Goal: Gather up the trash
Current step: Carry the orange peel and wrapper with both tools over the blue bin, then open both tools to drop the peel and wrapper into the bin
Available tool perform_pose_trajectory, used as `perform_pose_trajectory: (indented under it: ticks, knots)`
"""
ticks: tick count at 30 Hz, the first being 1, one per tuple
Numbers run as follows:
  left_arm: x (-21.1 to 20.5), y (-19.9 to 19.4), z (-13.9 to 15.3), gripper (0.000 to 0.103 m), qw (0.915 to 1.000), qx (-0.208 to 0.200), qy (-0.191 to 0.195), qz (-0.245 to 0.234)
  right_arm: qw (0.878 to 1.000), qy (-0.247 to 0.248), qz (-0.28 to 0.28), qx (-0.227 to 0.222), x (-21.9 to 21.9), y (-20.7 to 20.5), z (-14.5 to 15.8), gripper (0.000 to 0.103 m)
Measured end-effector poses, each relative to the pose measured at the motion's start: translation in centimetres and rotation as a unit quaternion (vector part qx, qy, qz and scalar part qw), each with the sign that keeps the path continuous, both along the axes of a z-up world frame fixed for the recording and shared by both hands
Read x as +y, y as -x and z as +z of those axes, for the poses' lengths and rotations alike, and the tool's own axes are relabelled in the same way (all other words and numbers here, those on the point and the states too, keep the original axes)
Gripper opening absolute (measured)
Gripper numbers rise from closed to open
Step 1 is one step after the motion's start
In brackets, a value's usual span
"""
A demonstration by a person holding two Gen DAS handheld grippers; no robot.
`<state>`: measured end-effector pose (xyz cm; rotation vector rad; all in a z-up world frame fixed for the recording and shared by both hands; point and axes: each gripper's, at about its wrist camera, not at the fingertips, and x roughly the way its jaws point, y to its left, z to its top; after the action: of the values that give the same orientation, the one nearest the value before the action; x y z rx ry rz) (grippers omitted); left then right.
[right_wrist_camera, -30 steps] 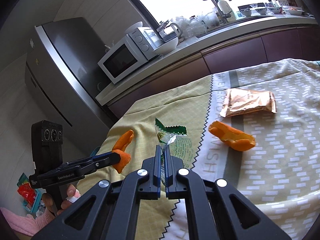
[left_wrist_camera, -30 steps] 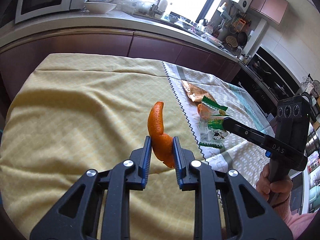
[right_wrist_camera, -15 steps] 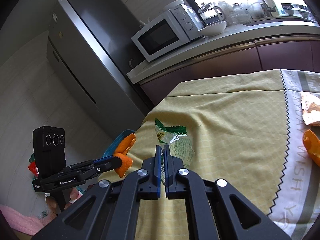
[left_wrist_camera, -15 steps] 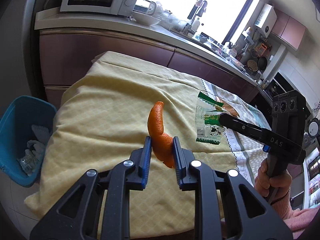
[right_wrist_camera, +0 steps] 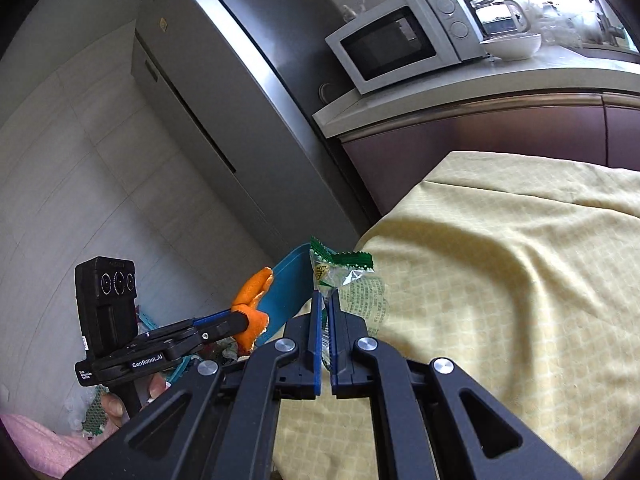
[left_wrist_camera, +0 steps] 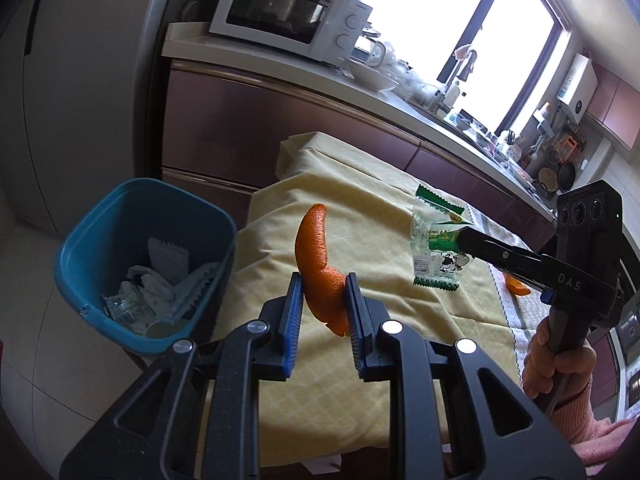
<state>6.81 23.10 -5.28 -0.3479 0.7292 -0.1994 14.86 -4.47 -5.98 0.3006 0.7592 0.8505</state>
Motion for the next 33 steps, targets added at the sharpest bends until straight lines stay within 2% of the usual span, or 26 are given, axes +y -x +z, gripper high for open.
perform_pose_trajectory:
  ticks: [15,33]
  knots:
    - [7.6,0.4,-0.7,0.022,0.9959,0.006,-0.013,0.089,0.996,0.028,0.080,-0.007,8.8,-1.9,0.6,0.002]
    - [11.5,-1.8,-4.7,0.022,0.9903,0.045,-0.008,0.131,0.990,0.083,0.114,0.017,16.8,-4.2,-2.0,0.002]
